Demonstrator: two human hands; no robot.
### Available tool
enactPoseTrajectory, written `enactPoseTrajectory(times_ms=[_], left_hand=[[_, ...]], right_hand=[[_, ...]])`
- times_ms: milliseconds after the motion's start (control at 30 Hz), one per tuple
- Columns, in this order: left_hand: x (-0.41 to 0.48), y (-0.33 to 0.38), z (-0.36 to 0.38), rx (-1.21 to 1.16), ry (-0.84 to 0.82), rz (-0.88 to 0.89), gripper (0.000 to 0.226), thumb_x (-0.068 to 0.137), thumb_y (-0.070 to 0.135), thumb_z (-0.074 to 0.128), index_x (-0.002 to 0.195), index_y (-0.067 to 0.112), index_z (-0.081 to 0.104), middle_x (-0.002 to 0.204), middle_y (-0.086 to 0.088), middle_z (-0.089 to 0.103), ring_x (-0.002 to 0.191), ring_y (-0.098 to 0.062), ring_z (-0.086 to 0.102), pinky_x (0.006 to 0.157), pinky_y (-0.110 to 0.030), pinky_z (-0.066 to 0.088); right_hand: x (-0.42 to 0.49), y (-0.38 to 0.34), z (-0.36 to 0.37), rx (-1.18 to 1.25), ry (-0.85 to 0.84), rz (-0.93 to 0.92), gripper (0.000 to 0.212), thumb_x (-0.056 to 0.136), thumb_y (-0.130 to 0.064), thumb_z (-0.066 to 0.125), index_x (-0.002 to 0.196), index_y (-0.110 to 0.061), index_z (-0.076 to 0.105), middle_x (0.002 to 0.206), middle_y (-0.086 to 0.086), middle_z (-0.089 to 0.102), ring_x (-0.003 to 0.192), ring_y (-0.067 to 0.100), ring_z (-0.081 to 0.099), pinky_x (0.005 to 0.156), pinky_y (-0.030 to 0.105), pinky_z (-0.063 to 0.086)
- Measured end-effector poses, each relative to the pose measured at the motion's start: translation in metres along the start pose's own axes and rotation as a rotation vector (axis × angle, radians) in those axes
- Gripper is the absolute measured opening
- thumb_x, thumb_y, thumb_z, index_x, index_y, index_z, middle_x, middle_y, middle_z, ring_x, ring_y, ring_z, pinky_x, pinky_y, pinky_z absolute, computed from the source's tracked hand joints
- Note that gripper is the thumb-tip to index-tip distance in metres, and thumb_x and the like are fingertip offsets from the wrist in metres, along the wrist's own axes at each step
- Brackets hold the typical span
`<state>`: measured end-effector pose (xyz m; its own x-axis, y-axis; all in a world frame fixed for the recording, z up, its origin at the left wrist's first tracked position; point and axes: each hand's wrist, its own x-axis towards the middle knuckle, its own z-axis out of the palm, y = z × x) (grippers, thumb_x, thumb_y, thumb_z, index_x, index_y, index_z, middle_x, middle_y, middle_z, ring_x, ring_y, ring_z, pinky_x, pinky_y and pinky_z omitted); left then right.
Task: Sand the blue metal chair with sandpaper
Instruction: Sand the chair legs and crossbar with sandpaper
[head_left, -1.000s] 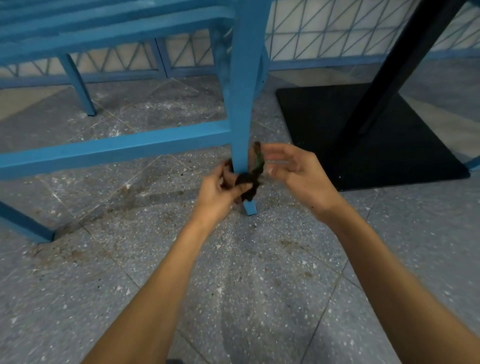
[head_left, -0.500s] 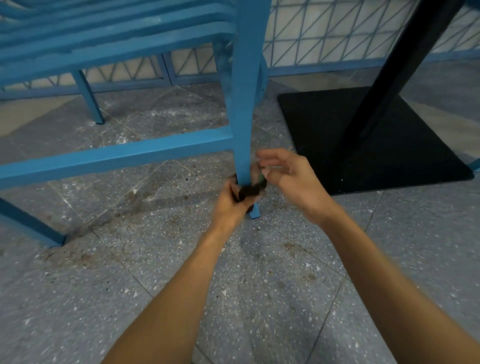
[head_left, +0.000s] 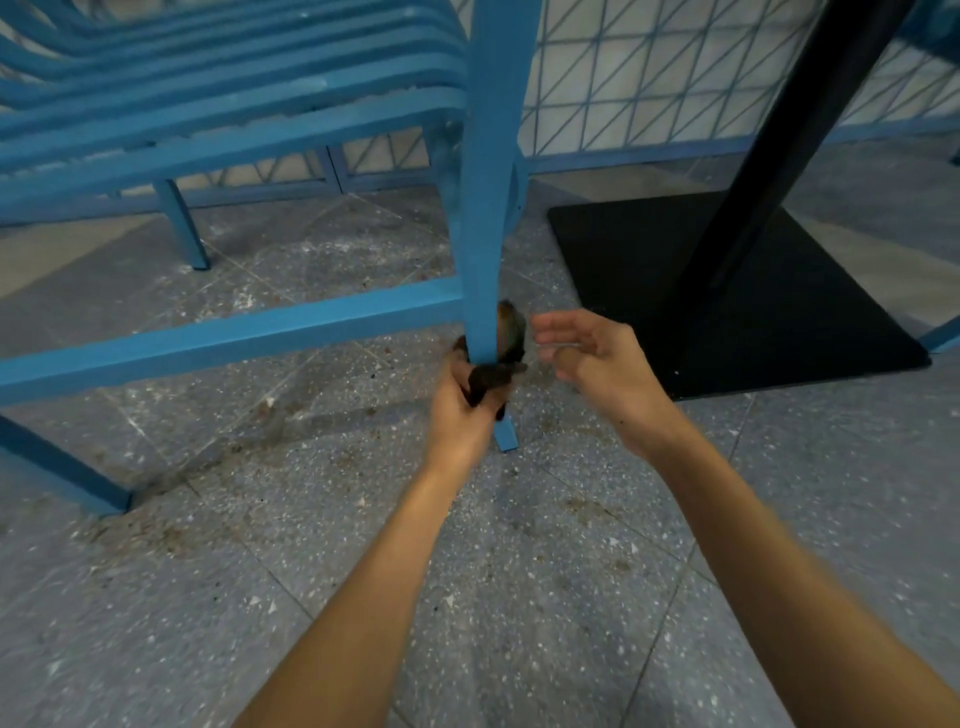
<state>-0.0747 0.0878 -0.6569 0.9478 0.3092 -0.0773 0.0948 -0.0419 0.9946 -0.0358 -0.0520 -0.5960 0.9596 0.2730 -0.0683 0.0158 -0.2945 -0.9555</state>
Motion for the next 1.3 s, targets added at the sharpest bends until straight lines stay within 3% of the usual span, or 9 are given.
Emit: enactPoseTrajectory(times_ms=[100,233,333,467,567,700,800,933,1300], left_hand=[[0.003,-0.029,-0.003,0.244,-0.097,-0.168,0.044,0.088,-0.001,0.059,0.129,0.007,0.046,0.105,0.005,0.059,0.113,-0.021,0.057,0.072,-0.004,0.042],[-0.016,-0.027,-0.013,0.438,-0.055,-0.171,0.044,0.091,0.010,0.056,0.134,0.015,0.044,0.104,-0.005,0.066,0.101,-0.027,0.064,0.076,-0.024,0.047],[-0.049,-0.007,-0.009,0.547,-0.117,-0.127,0.067,0.087,0.021,0.065,0.143,0.026,0.029,0.106,0.004,0.064,0.092,-0.016,0.064,0.068,-0.018,0.044],[-0.074,0.009,-0.019,0.266,-0.416,-0.153,0.065,0.077,0.020,0.076,0.134,0.027,0.044,0.118,0.017,0.061,0.108,-0.003,0.060,0.090,-0.014,0.046],[-0.073,0.021,-0.050,0.040,-0.349,-0.223,0.057,0.079,0.019,0.069,0.131,0.032,0.052,0.127,0.017,0.060,0.118,-0.001,0.056,0.102,-0.031,0.044],[-0.046,0.027,-0.076,0.183,-0.130,-0.203,0.036,0.086,0.026,0.063,0.120,0.035,0.058,0.118,0.018,0.063,0.110,-0.001,0.058,0.103,-0.038,0.043],[-0.024,0.031,-0.069,0.249,-0.095,-0.148,0.044,0.090,0.022,0.060,0.132,0.031,0.050,0.129,0.012,0.056,0.113,-0.007,0.055,0.099,-0.036,0.045],[-0.011,0.038,-0.054,0.272,-0.106,-0.029,0.057,0.091,0.008,0.057,0.140,0.032,0.039,0.136,0.009,0.049,0.114,-0.006,0.053,0.093,-0.028,0.047],[0.003,0.028,-0.039,0.265,-0.142,0.141,0.039,0.095,0.018,0.054,0.133,0.012,0.048,0.120,0.010,0.060,0.100,0.018,0.054,0.085,-0.011,0.049]], right_hand=[[-0.002,0.005,0.008,-0.021,-0.031,0.027,0.035,0.091,0.000,0.050,0.116,-0.021,0.060,0.107,-0.009,0.062,0.105,0.003,0.057,0.087,0.022,0.048],[-0.009,0.023,0.022,-0.005,-0.050,0.181,0.029,0.095,-0.018,0.054,0.123,-0.025,0.056,0.112,-0.008,0.060,0.102,0.007,0.057,0.079,0.020,0.046],[-0.018,0.032,0.038,0.219,-0.143,0.343,0.045,0.090,-0.037,0.061,0.132,-0.026,0.051,0.124,-0.001,0.061,0.105,0.010,0.060,0.089,0.030,0.050],[-0.026,0.040,0.031,0.253,-0.355,0.402,0.049,0.085,-0.029,0.068,0.130,-0.028,0.051,0.118,-0.002,0.065,0.108,0.014,0.062,0.092,0.032,0.051],[-0.027,0.048,-0.005,0.264,-0.112,0.519,0.031,0.083,-0.011,0.065,0.113,-0.012,0.065,0.096,0.010,0.072,0.088,0.023,0.068,0.076,0.036,0.055],[-0.026,0.044,-0.028,0.396,0.210,0.488,0.024,0.083,-0.007,0.059,0.106,-0.010,0.063,0.089,0.009,0.066,0.082,0.025,0.062,0.057,0.028,0.047],[-0.020,0.018,0.002,0.438,0.121,0.233,0.041,0.083,0.006,0.049,0.114,-0.017,0.060,0.103,0.007,0.063,0.093,0.024,0.062,0.063,0.032,0.053],[-0.017,0.014,0.058,0.249,0.031,-0.111,0.070,0.081,0.016,0.048,0.137,-0.025,0.043,0.136,-0.006,0.053,0.125,0.005,0.050,0.100,0.021,0.045],[0.016,0.093,0.078,0.003,0.085,0.338,0.049,0.084,0.002,0.045,0.114,-0.032,0.063,0.104,0.006,0.070,0.093,0.025,0.069,0.076,0.038,0.059]])
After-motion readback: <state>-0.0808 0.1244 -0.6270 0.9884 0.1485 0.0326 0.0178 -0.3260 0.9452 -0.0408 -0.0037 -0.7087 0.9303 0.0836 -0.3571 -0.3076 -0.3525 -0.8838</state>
